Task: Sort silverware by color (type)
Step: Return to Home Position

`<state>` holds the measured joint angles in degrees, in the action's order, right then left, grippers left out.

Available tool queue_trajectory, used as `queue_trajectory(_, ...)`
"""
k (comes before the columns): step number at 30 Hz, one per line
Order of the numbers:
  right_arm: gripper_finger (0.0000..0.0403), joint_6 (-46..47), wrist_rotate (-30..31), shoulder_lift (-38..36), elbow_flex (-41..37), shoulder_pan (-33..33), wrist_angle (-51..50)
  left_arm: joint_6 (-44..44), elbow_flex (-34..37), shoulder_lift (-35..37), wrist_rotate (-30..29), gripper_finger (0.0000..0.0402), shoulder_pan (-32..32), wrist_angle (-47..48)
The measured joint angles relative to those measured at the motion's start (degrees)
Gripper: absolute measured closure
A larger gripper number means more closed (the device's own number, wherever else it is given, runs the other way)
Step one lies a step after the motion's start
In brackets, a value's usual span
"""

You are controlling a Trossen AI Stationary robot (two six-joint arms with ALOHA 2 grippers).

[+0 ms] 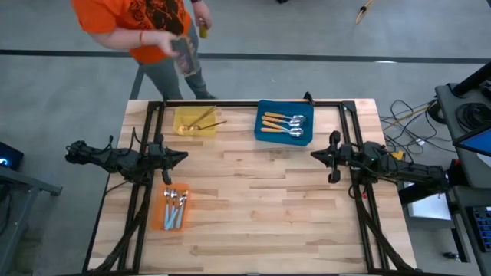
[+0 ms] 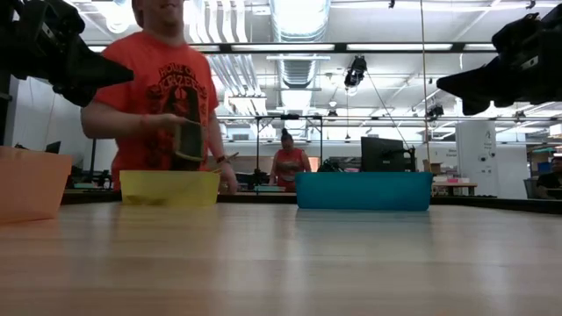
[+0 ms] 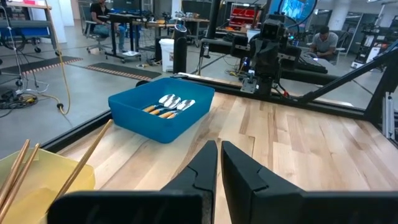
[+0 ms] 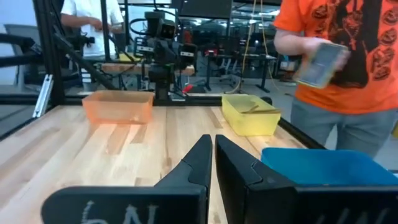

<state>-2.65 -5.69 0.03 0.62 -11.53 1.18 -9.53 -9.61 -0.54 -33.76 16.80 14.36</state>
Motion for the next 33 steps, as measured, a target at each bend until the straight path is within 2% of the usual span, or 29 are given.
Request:
queue_trajectory(2, 0.0390, -1.7, 0.6, 0.0, 0.0, 0.8, -0.1, 0.0, 0.0, 0.0, 0.0, 0.0397, 0.0, -0.1)
queue_trajectory(6, 0.0390, -9.0, 5.6, 0.0, 0.0, 4.8, -0.8, 0.0, 0.0, 0.0, 0.0, 0.0397, 0.0, -0.2)
queue_trajectory(10, 0.0390, -12.3, 5.3, 0.0, 0.0, 8.1, -0.9, 0.0, 0.0, 0.0, 0.0, 0.0397, 0.0, -0.2)
queue_trajectory(14, 0.0390, -14.5, 5.4, 0.0, 0.0, 8.6, -0.9, 0.0, 0.0, 0.0, 0.0, 0.0397, 0.0, -0.2)
queue_trajectory(23, 0.0390, -6.1, 5.5, 0.0, 0.0, 8.5, -0.9, 0.0, 0.0, 0.0, -0.2, 0.0397, 0.0, -0.2)
queue_trajectory(33, 0.0390, -4.8, 5.7, 1.5, 0.0, 8.5, -0.4, 0.0, 0.0, 0.0, -0.2, 0.0397, 0.0, -0.2)
